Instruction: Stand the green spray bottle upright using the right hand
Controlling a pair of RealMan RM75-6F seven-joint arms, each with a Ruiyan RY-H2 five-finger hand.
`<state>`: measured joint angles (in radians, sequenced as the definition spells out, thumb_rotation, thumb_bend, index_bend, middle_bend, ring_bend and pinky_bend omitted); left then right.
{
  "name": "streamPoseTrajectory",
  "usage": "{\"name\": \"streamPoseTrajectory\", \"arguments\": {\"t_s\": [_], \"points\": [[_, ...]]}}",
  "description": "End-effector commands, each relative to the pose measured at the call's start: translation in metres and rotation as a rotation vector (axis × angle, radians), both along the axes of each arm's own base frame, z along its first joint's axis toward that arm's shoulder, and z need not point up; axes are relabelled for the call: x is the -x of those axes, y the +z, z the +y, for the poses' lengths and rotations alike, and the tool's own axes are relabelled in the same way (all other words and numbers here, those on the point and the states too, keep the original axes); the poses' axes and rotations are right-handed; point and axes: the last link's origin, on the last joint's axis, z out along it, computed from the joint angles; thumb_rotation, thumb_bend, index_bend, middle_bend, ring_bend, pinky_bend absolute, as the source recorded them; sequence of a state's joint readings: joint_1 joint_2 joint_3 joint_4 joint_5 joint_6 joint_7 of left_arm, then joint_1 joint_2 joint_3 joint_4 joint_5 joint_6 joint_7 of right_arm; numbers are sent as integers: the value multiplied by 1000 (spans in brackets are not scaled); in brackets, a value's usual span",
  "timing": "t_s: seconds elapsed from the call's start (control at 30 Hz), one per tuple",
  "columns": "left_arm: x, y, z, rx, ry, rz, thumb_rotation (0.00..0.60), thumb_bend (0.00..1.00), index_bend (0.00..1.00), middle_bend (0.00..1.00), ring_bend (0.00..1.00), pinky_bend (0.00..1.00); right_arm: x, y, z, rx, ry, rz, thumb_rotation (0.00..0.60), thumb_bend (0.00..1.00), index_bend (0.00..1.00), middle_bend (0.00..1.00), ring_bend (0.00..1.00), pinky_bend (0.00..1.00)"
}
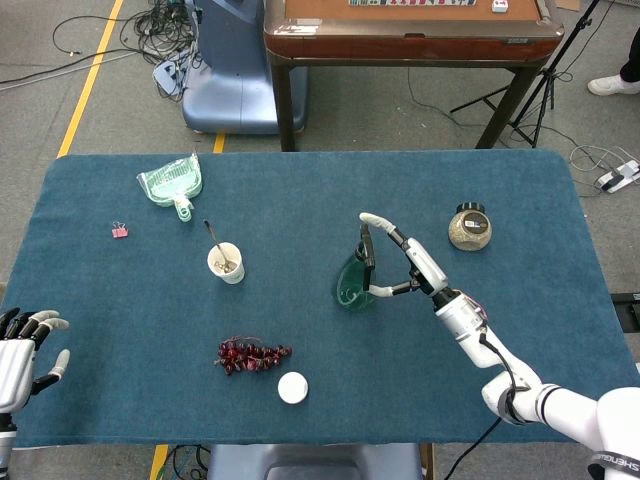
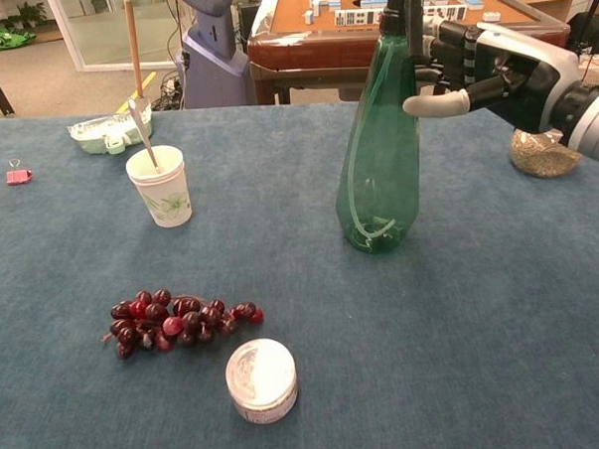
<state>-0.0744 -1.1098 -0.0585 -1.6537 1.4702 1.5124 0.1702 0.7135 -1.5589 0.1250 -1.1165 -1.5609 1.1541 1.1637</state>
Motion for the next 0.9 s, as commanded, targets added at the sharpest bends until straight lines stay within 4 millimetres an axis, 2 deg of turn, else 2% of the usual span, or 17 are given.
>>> {"name": "streamPoseTrajectory", "arguments": {"t_s": [0.03,0.27,0.43,0.67,0.9], "points": [[-1,0,1,-1,-2,2,600,377,358,267,207,97,8,15,6,30,18,129,569,0,101,82,0,0],[-2,2,4,1,-9,7,600,377,358,267,207,97,28,50,24,78,20,396,599,3,66,95,0,0],[-3,1,7,7,-15,8,600,377,358,267,207,97,49,79,46,188,-24,573,600,16,62,97,0,0],[-4,-1,14,16,-27,5,600,377,358,267,207,97,85,110,94,325,-123,741,600,18,62,124,0,0],[-8,-6,19,36,-47,3,600,376,358,267,207,97,111,127,138,406,-211,822,600,18,62,130,0,0]]}}
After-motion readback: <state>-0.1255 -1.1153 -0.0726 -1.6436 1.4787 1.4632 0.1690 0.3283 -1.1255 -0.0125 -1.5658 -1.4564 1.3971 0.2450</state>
